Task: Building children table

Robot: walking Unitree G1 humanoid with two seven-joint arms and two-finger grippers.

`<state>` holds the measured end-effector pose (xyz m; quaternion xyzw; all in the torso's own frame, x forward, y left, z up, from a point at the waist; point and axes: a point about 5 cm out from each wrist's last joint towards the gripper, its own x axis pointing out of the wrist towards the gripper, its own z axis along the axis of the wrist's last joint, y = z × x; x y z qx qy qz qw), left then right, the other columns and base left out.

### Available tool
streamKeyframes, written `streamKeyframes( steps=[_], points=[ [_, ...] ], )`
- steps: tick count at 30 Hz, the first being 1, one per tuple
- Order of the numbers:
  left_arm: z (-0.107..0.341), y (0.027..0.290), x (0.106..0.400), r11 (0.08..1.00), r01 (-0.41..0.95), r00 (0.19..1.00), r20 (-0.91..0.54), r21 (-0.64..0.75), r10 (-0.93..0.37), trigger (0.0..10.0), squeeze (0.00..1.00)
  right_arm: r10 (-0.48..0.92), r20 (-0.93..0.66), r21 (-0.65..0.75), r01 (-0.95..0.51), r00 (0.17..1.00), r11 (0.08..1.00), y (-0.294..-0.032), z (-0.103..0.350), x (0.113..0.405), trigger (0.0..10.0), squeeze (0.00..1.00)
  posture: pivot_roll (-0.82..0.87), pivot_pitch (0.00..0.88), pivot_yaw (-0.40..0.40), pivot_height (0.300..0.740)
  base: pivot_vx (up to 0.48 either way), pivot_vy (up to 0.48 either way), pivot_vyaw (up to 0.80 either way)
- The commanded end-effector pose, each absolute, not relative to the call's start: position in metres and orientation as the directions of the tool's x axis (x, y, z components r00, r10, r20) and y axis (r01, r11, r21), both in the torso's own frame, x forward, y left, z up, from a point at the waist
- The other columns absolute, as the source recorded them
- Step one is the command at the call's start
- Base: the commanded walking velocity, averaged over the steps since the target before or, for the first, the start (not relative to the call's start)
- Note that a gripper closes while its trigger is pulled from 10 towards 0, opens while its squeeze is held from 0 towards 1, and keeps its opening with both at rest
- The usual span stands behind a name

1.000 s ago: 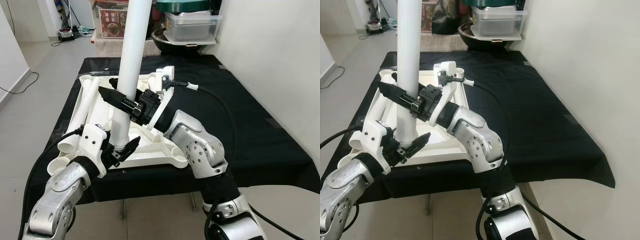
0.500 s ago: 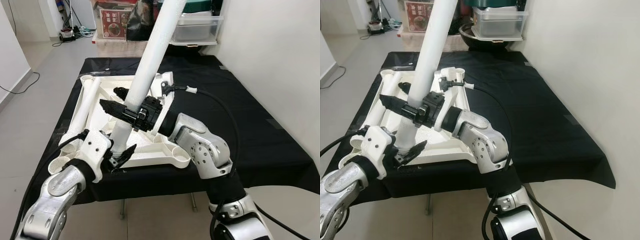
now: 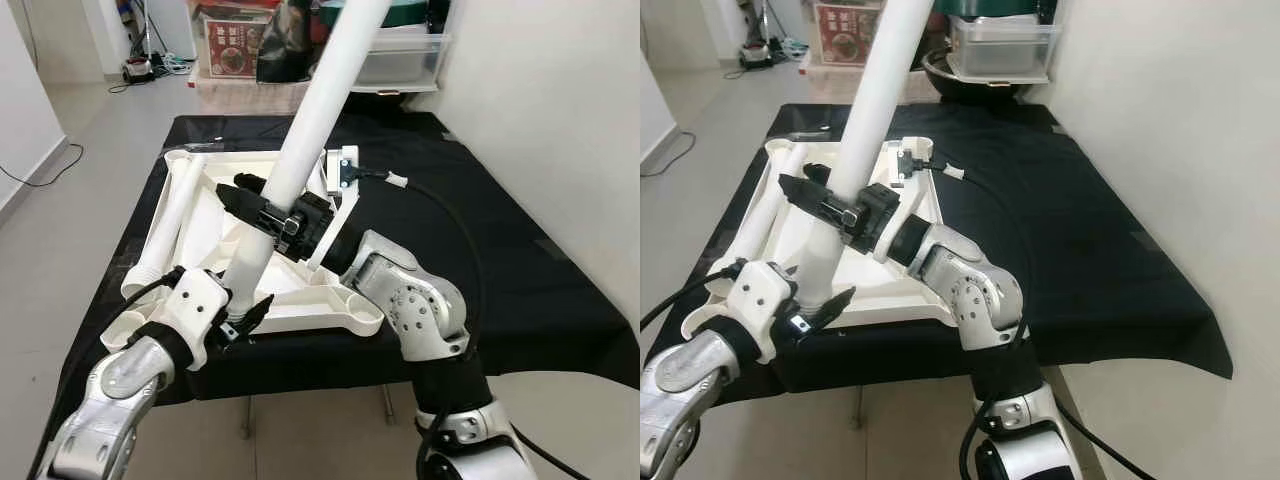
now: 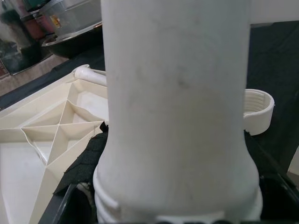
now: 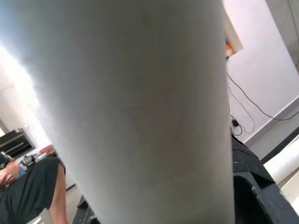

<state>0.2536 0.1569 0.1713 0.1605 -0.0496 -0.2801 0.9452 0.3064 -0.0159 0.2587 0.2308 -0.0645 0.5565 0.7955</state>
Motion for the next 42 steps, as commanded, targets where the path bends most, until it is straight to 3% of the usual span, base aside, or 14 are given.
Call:
streamKeyframes(
  steps=[1,2,3,6,7,17,23,24,25,26,37,38,39,42],
  points=[
    [0.165,0.147,0.253,0.762,0.547,0.818,-0.026,0.345,-0.575,4.4,0.00,0.863,0.402,0.286,-0.937,0.307,0.200,-0.002,0.267,0.297,0.0,0.00,0.09,0.000,-0.081,0.740,0.000,0.000,0.00],
    [0.165,0.147,0.253,0.762,0.547,0.818,-0.026,0.345,-0.575,4.4,0.00,0.863,0.402,0.286,-0.937,0.307,0.200,-0.002,0.267,0.297,0.0,0.00,0.09,0.000,-0.081,0.740,0.000,0.000,0.00],
    [0.163,0.150,0.255,0.775,0.530,0.831,-0.028,0.345,-0.556,10.0,0.00,0.862,0.403,0.289,-0.936,0.309,0.200,-0.002,0.267,0.296,0.0,0.00,0.09,0.000,-0.081,0.740,0.000,0.000,0.00],
    [0.163,0.154,0.257,0.789,0.508,0.846,-0.027,0.346,-0.533,10.0,0.08,0.861,0.403,0.290,-0.936,0.310,0.201,-0.002,0.267,0.295,0.0,0.00,0.09,0.000,-0.080,0.740,0.000,0.000,0.00],
    [0.166,0.158,0.259,0.803,0.486,0.856,-0.001,0.344,-0.517,10.0,1.00,0.861,0.403,0.285,-0.937,0.309,0.203,-0.002,0.267,0.295,0.0,0.00,0.09,0.000,-0.079,0.740,0.000,0.000,0.00],
    [0.193,0.185,0.260,0.906,0.274,0.925,0.171,0.321,-0.340,10.0,1.00,0.839,0.357,0.185,-0.911,0.411,0.368,-0.032,0.271,0.324,0.0,0.00,0.09,0.000,-0.081,0.740,0.000,0.000,0.00],
    [0.173,0.174,0.228,0.865,0.446,0.881,0.059,0.232,-0.470,10.0,1.00,0.753,0.274,0.014,-0.785,0.599,0.619,-0.084,0.274,0.361,0.0,0.00,0.10,0.000,-0.088,0.740,0.000,0.000,0.00],
    [0.168,0.172,0.223,0.850,0.473,0.870,0.034,0.230,-0.493,10.0,0.64,0.736,0.264,-0.004,-0.762,0.624,0.647,-0.091,0.274,0.365,0.0,0.00,0.10,0.000,-0.088,0.740,0.000,0.000,0.00],
    [0.163,0.170,0.220,0.841,0.488,0.864,0.009,0.234,-0.504,10.0,0.64,0.711,0.262,-0.007,-0.736,0.653,0.677,-0.097,0.276,0.369,0.0,0.00,0.10,0.000,-0.094,0.740,0.000,0.000,0.00],
    [0.162,0.172,0.219,0.856,0.459,0.880,0.007,0.237,-0.474,10.0,0.00,0.672,0.257,-0.038,-0.687,0.695,0.726,-0.106,0.278,0.374,0.0,0.00,0.10,0.000,-0.094,0.740,0.000,0.000,0.00],
    [0.160,0.216,0.226,0.976,0.090,0.995,0.022,0.197,-0.097,10.0,0.00,0.683,0.155,-0.219,-0.649,0.714,0.728,-0.124,0.256,0.370,0.0,0.00,0.09,0.000,-0.088,0.740,0.000,0.000,0.00],
    [0.161,0.219,0.225,0.982,0.060,0.997,0.031,0.177,-0.066,10.0,0.00,0.709,0.140,-0.245,-0.670,0.691,0.701,-0.124,0.252,0.367,2.6,0.00,0.10,0.000,-0.087,0.740,0.000,0.000,0.00],
    [0.163,0.223,0.223,0.986,0.034,0.998,0.042,0.164,-0.042,10.0,0.00,0.744,0.106,-0.270,-0.701,0.660,0.661,-0.124,0.245,0.363,1.3,0.00,0.10,0.000,-0.084,0.740,0.000,0.000,0.00],
    [0.166,0.228,0.220,0.989,0.000,0.999,0.052,0.146,-0.008,10.0,0.00,0.787,0.052,-0.303,-0.742,0.614,0.599,-0.125,0.235,0.358,0.7,0.00,0.10,0.000,-0.089,0.740,0.000,0.000,0.00]
  ],
)
